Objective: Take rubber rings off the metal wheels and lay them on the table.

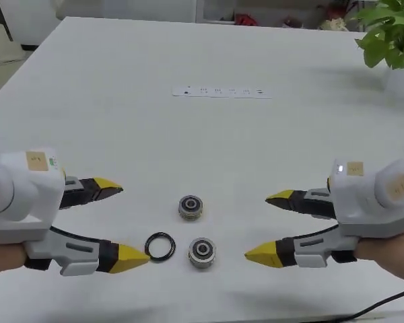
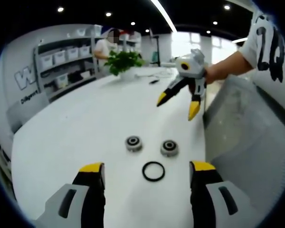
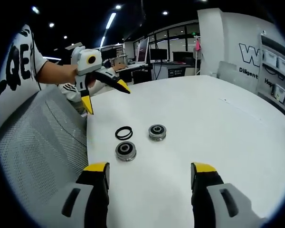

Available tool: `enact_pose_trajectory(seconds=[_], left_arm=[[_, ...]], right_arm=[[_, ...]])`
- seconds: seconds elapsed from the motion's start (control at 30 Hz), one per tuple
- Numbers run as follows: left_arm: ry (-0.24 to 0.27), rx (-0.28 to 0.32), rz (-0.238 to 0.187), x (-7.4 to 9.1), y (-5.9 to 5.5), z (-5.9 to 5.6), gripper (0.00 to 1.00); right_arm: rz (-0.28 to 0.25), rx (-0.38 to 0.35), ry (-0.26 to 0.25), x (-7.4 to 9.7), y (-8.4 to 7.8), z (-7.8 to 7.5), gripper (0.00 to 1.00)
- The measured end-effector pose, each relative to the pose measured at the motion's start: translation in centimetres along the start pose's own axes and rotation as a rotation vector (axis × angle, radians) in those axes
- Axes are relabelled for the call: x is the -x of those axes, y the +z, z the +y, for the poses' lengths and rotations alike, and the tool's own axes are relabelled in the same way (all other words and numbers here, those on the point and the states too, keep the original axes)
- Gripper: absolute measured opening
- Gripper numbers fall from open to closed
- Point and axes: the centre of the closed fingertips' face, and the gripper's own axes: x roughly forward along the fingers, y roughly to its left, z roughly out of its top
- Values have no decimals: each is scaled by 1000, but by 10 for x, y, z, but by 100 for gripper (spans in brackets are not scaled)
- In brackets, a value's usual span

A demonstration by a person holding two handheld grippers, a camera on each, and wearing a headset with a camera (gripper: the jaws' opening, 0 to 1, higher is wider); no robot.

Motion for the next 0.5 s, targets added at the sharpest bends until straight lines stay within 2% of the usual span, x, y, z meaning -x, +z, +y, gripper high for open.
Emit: enact_pose_trajectory(seconds=[0.5], left_arm=[[5,-2,2,2,-1,-1,75]], right_arm=[[-19,-11,-16,5,3,-2,67]])
